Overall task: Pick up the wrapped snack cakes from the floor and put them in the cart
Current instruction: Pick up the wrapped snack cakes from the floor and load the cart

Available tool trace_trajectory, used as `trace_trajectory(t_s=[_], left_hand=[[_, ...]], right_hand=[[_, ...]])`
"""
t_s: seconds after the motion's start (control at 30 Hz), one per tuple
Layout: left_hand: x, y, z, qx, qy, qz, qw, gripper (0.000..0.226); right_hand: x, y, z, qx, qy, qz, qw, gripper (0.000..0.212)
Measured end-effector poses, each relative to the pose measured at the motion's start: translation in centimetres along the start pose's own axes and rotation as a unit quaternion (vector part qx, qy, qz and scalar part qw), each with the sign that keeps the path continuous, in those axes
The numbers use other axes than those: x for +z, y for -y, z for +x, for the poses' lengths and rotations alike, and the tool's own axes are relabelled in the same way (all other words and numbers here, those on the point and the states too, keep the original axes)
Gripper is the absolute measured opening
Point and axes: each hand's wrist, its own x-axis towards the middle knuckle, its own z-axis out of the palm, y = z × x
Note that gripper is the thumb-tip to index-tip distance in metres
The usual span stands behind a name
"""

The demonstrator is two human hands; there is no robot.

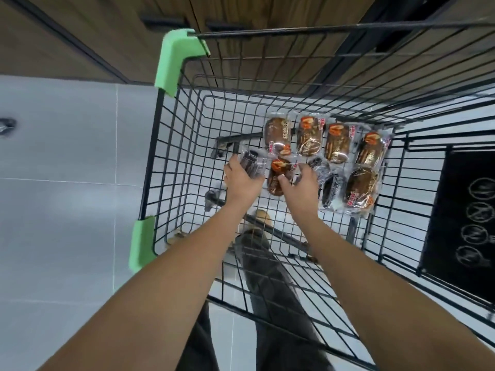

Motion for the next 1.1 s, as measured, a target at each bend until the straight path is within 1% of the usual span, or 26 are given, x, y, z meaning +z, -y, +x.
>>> trace_trajectory(t_s=[0.1,0.2,0.27,0.3,0.4,0.53,0.67,0.77,0.83,0.97,1.1], left_hand=[[-2.2,-0.6,-2.4,0.046,0.01,-0.068,0.997,0.045],[-5.7,-1.6,-5.3,0.098,0.001,-0.095,0.991,0.042],[-8.8,-2.6,-7.5,0.106,0.001,-0.098,0.99,0.053],[-10.3,-3.0,-8.5,0.117,-0.001,-0.104,0.988,0.054],[-15.3,-3.5,-11.1,0.159,-0.018,-0.126,0.979,0.046],[-22.5,-1.9,-13.8,0.18,-0.069,-0.166,0.967,0.038],[-31.0,2.4,-15.7,0.173,-0.134,-0.205,0.954,0.035],[-37.8,7.2,-16.9,0.144,-0.186,-0.22,0.947,0.035],[-42.1,10.5,-17.7,0.124,-0.203,-0.229,0.944,0.038],[-50.0,17.1,-19.4,0.103,-0.241,-0.238,0.935,0.046],[-56.3,23.7,-21.5,0.073,-0.296,-0.262,0.916,0.049]], right_hand=[[-1.4,1.6,-2.1,-0.036,0.004,0.02,0.999,0.046],[-2.8,4.2,-5.0,-0.056,0.009,0.067,0.996,0.043],[-3.5,6.5,-7.2,-0.075,0.015,0.079,0.994,0.043],[-3.6,7.7,-8.3,-0.086,0.015,0.083,0.993,0.044],[-3.3,11.8,-11.6,-0.133,0.005,0.09,0.987,0.042],[-1.0,18.3,-16.7,-0.193,0.011,0.104,0.976,0.03],[3.6,24.9,-22.7,-0.25,0.052,0.096,0.962,0.023],[8.4,29.3,-27.7,-0.286,0.087,0.075,0.951,0.022],[12.0,31.9,-31.2,-0.3,0.12,0.063,0.944,0.022],[19.2,36.0,-38.0,-0.321,0.193,0.034,0.926,0.022],[25.9,38.8,-43.4,-0.359,0.253,-0.014,0.898,0.025]])
